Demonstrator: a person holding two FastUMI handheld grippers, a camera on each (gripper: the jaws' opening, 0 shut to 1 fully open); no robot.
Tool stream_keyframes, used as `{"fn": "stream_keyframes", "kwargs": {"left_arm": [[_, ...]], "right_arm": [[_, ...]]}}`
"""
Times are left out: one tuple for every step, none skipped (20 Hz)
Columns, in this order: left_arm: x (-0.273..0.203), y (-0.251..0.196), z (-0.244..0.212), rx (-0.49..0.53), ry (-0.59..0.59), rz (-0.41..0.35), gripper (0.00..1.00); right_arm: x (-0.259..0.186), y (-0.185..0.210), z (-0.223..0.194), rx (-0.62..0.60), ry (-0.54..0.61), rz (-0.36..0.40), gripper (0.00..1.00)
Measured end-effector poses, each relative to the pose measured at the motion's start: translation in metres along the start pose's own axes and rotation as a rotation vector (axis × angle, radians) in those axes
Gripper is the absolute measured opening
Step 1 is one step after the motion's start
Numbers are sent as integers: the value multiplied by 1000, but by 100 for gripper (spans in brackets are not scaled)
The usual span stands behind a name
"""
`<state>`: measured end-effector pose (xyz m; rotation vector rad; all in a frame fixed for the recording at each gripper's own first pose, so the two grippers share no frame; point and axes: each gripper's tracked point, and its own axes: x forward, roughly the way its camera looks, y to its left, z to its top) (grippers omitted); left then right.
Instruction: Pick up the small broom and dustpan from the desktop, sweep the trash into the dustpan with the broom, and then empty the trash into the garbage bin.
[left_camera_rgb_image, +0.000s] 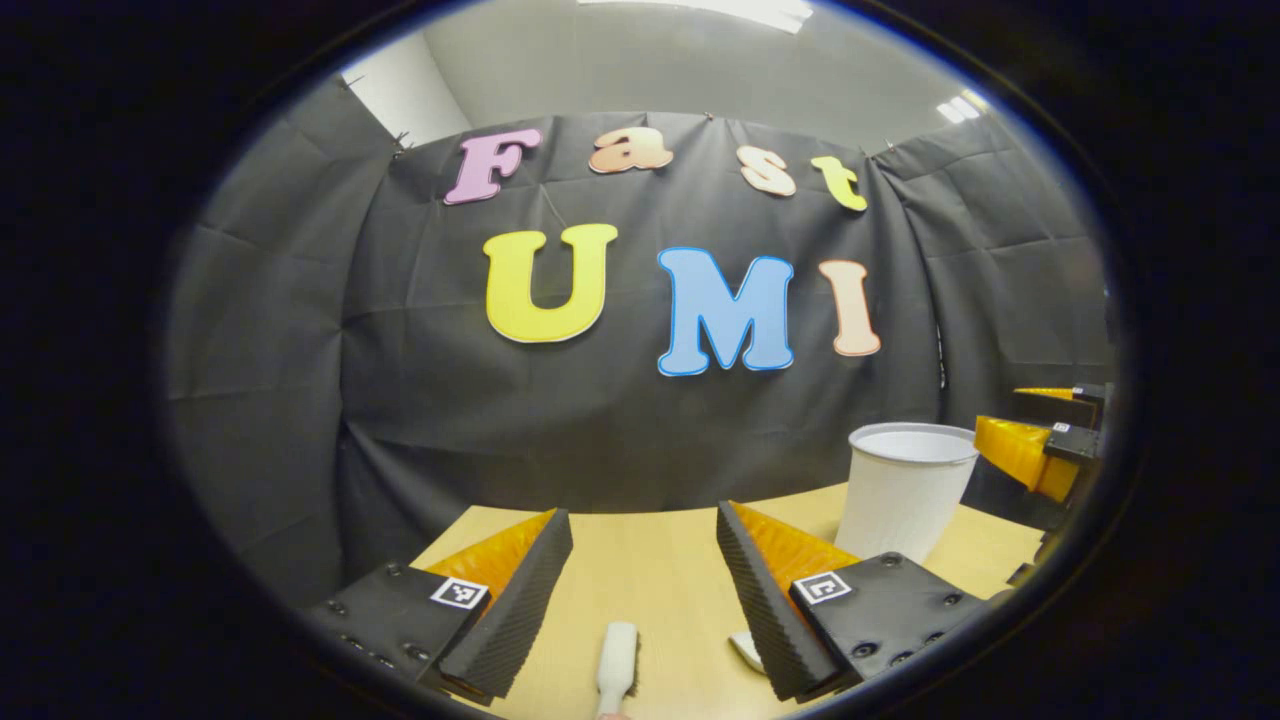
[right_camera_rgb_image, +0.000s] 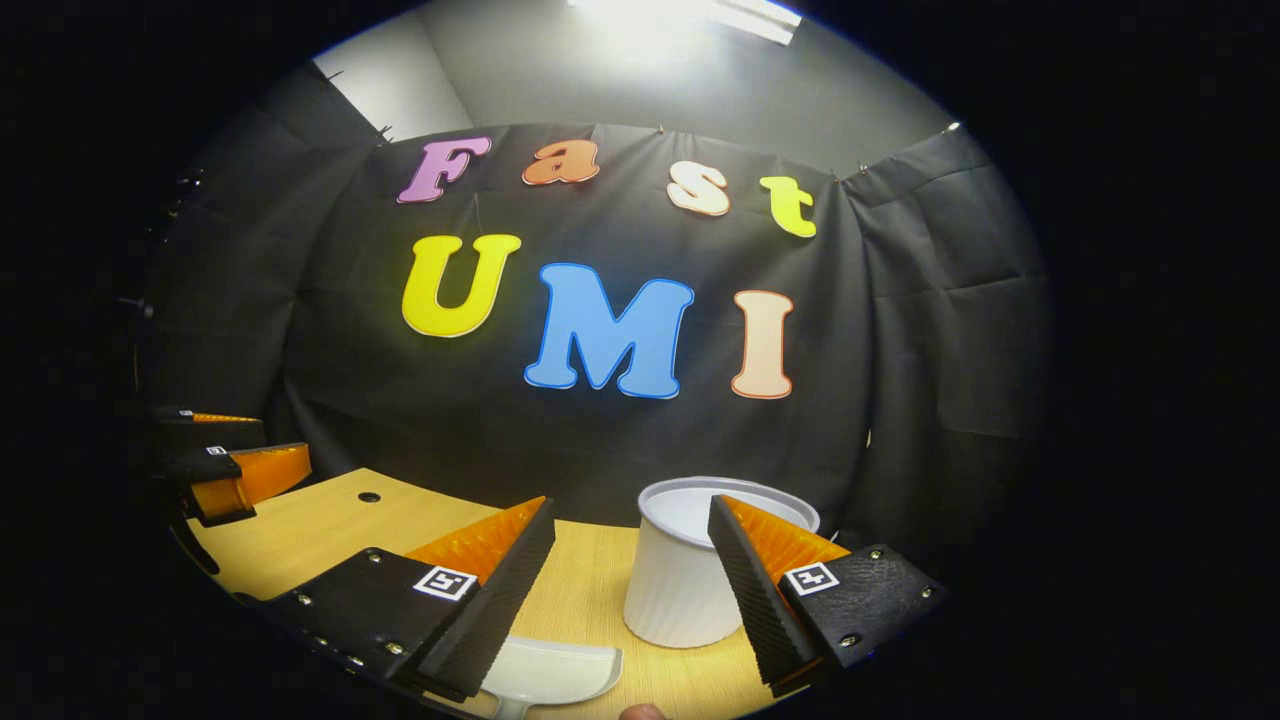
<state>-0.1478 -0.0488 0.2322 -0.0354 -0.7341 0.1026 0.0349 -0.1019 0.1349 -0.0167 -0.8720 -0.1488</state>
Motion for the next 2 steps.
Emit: {"fn": "stream_keyframes", "kwargs": {"left_arm": [[-1, -4, 2, 3, -5, -3, 96], [0, -6, 1, 5, -6, -3, 96]], "right_arm": [[0, -2, 2, 3, -1, 1, 96], [0, -3, 1, 2, 2, 1, 96]]}}
